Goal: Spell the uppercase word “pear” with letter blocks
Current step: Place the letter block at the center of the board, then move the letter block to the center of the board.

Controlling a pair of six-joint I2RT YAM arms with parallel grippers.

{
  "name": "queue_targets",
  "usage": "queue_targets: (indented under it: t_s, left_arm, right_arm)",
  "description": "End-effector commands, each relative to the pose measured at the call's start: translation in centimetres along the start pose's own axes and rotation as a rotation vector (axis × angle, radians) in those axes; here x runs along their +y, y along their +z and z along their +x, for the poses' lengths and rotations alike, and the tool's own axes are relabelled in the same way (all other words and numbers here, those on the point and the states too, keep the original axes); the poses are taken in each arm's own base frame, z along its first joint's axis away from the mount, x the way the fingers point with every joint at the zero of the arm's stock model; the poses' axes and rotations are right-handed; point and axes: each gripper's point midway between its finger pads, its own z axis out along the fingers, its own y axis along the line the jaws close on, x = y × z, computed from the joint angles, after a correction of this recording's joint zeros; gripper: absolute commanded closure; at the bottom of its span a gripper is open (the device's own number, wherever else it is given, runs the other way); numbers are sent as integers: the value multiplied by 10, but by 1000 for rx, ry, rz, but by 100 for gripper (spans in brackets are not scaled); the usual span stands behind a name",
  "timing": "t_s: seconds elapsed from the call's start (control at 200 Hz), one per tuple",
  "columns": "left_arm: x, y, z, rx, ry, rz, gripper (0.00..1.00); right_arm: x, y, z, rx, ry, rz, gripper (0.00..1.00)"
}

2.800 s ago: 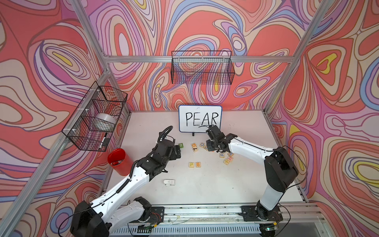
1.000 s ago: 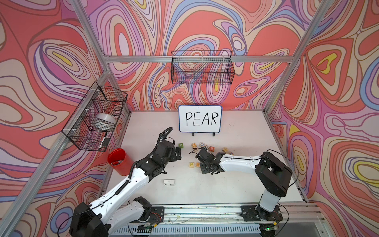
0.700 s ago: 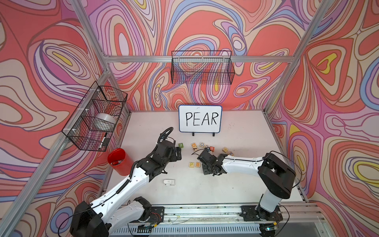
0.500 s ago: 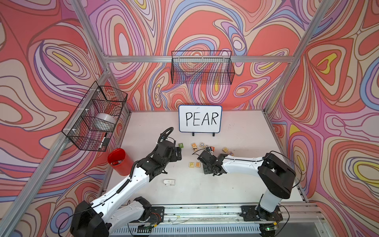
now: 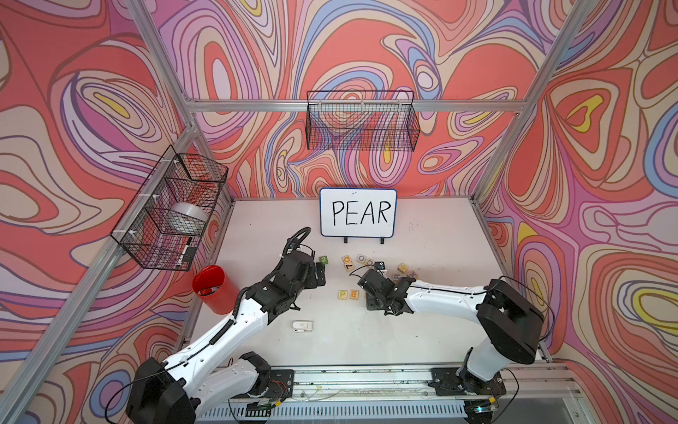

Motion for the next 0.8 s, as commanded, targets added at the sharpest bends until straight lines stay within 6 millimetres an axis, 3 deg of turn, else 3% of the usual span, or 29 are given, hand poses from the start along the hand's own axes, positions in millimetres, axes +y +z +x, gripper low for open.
queue_targets:
  t_s: [0.0, 0.15, 0.326, 0.411, 0.796]
  left_arm:
    - [3, 2, 3, 0, 3, -4, 0]
    - [1, 3, 3, 3, 4, -1, 0]
    - [4, 1, 3, -1, 4, -8, 0]
    - [5, 0, 3, -4, 7, -13, 0]
    - [5, -1, 4, -3, 7, -10, 0]
  right_arm:
    - [18, -7, -13, -41, 84, -80, 43]
    - [25, 3, -21, -33, 104, -45, 41]
    - [20, 12, -26, -35, 130, 44, 41]
    - [15, 23, -21, -22, 135, 82, 42]
    - [5, 31, -9, 4, 148, 121, 48]
